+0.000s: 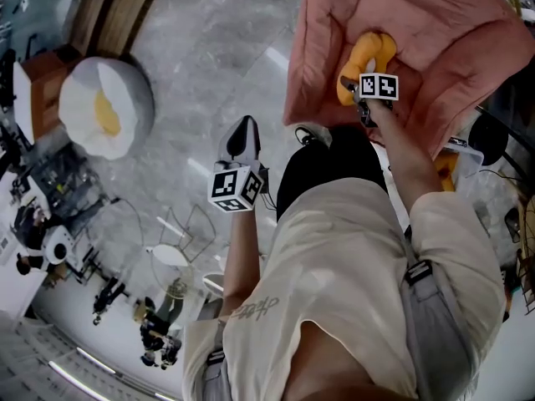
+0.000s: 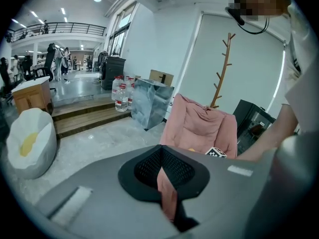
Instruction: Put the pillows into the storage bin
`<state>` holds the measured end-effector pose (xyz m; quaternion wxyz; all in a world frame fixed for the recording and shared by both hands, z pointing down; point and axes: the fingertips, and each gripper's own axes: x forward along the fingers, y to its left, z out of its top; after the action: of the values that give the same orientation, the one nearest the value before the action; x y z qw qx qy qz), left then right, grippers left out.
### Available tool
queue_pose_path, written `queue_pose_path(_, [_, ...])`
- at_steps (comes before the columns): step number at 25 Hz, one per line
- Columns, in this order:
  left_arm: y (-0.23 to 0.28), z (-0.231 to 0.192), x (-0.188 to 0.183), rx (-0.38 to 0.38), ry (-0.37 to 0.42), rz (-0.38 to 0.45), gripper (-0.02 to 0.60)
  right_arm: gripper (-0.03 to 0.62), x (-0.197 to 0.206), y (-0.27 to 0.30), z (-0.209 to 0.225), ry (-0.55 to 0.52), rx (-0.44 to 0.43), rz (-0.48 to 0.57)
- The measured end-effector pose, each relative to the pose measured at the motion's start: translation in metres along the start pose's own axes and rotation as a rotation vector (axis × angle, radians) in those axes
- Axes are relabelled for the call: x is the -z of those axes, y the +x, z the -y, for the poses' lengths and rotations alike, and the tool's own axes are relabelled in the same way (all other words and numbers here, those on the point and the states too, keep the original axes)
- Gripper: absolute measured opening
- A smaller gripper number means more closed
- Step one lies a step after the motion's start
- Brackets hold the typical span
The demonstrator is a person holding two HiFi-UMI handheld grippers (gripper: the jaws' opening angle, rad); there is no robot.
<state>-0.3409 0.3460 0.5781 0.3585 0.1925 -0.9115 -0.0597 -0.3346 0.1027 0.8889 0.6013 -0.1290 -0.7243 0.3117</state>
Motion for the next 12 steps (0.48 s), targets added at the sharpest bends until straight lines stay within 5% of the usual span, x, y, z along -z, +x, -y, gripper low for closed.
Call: queue_pose_path(12, [-0.01, 0.04, -0.012, 0.23, 0.103, 0.096, 0.016, 0.181, 0.032, -0.108, -0.007, 0.051, -0.064, 0.298])
